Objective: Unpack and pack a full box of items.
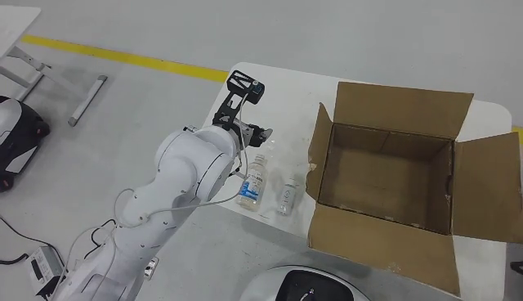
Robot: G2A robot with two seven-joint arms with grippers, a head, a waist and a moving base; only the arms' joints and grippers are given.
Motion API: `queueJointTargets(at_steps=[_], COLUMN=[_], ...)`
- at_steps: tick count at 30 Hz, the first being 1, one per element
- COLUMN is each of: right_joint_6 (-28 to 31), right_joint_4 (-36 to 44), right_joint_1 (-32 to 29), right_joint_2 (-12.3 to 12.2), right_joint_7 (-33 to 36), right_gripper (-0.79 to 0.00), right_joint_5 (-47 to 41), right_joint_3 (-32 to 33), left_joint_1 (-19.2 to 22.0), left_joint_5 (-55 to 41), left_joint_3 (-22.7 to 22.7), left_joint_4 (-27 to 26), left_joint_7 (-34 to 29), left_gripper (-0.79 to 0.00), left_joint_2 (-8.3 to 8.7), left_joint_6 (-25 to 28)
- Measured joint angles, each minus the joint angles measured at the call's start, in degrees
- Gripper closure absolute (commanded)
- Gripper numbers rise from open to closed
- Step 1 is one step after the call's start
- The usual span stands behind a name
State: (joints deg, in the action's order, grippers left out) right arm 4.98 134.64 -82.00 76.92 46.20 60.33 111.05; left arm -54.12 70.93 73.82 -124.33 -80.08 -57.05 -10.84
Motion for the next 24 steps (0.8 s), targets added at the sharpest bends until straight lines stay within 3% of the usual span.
queueJointTargets(at_steps=[13,24], right_joint_6=[0.7,-2.48], right_joint_4=[0.0,-1.08], right_joint_1=[-12.19,-24.85], right_joint_2=[-0.25,0.55], right_joint_7=[-1.41,-4.94], right_gripper=[0.0,0.0], right_joint_5=[-4.08,-0.27], right_joint_3=[9.18,5.12], left_joint_1=[0.0,0.0], left_joint_5=[0.0,0.0], left_joint_3=[0.0,0.0], left_joint_4=[0.0,0.0], left_joint_7=[0.0,0.0], left_gripper=[-0.785,-0.785], left_joint_2=[0.0,0.0], left_joint_6=[0.0,0.0])
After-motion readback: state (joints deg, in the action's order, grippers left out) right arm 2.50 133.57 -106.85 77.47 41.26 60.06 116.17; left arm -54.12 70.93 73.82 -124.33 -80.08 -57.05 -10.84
